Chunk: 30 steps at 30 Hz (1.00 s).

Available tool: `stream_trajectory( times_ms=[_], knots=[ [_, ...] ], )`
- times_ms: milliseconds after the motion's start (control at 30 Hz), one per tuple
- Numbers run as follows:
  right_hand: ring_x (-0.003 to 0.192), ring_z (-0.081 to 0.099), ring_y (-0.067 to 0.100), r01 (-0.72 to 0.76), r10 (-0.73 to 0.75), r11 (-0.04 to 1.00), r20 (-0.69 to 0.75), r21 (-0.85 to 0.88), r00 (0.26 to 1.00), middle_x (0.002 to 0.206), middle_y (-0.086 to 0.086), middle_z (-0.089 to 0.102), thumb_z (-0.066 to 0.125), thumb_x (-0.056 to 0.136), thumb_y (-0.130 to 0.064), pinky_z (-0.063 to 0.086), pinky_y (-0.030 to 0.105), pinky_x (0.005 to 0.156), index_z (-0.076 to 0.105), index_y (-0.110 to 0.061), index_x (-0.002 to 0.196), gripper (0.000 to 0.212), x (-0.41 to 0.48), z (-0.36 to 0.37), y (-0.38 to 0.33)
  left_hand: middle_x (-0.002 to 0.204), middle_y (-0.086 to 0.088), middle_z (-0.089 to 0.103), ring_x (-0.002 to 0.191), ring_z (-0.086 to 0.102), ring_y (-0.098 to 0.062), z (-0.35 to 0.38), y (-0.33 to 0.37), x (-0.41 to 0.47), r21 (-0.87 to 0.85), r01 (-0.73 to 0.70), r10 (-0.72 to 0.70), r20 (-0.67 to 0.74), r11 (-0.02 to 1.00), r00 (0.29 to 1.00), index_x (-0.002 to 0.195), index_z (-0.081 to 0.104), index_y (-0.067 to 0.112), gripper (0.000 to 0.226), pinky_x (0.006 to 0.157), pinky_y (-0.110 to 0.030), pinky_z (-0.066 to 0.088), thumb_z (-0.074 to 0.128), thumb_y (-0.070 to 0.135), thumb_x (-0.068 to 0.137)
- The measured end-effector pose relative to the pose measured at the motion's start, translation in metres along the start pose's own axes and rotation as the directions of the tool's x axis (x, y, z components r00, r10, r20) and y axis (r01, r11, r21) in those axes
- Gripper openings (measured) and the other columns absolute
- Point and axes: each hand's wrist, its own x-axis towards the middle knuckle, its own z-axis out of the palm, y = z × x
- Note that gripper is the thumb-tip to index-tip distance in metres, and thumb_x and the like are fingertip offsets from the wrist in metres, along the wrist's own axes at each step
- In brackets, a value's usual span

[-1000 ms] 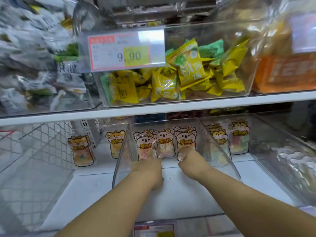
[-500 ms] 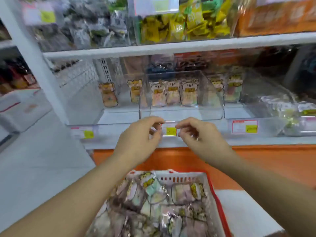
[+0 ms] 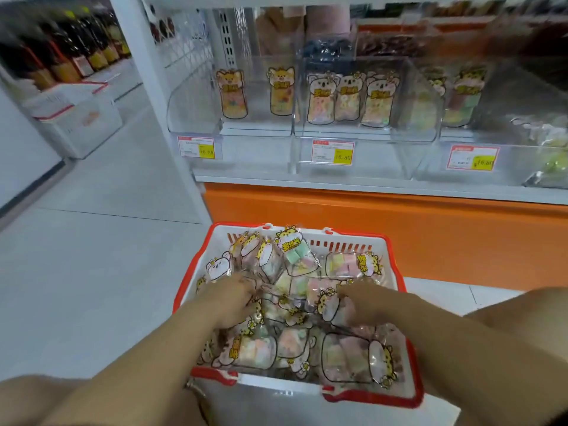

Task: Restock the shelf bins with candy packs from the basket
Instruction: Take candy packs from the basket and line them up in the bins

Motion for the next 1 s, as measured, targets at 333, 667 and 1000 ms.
stream_trajectory(
  times_ms=[333,667,1000],
  knots=[
    [0.096,0.057,0.013,-0.120,0.128,0.988,-0.078,0.100,0.989,0.114,-0.007,0.060,0.086,0.063,-0.048,0.051,0.029,0.084,0.049,-0.023,0.128,0.079,0.021,0.016,0.025,0.157,-0.003,0.027,0.139,0.037,-0.031,0.008,0.007,0.003,0.073,0.041,-0.045,0.063,0.996,0.997,0.136,0.051,0.031,0.040,0.108,-0.051,0.039,0.055,0.038,0.097],
    [0.084,0.068,0.020,0.308,-0.096,0.650,-0.327,0.695,0.940,0.100,0.006,0.070,0.068,0.090,-0.046,0.055,0.034,0.080,0.061,-0.023,0.111,0.032,-0.034,-0.041,-0.041,0.099,-0.003,0.071,0.093,0.069,-0.022,-0.025,0.056,0.013,-0.996,0.005,-0.033,0.003,0.085,0.999,0.107,0.063,0.012,0.065,0.101,-0.051,0.053,0.082,0.062,0.069],
    [0.116,0.056,0.020,-0.049,0.038,0.996,0.142,0.079,0.989,0.130,-0.001,0.057,0.080,0.080,-0.031,0.048,0.035,0.100,0.052,-0.019,0.133,0.060,-0.008,0.035,0.015,0.129,-0.003,0.059,0.113,0.059,-0.023,-0.013,0.034,0.004,-0.998,-0.018,-0.130,-0.026,0.066,0.991,0.133,0.051,0.024,0.042,0.085,-0.035,0.052,0.065,0.039,0.096]
  ],
)
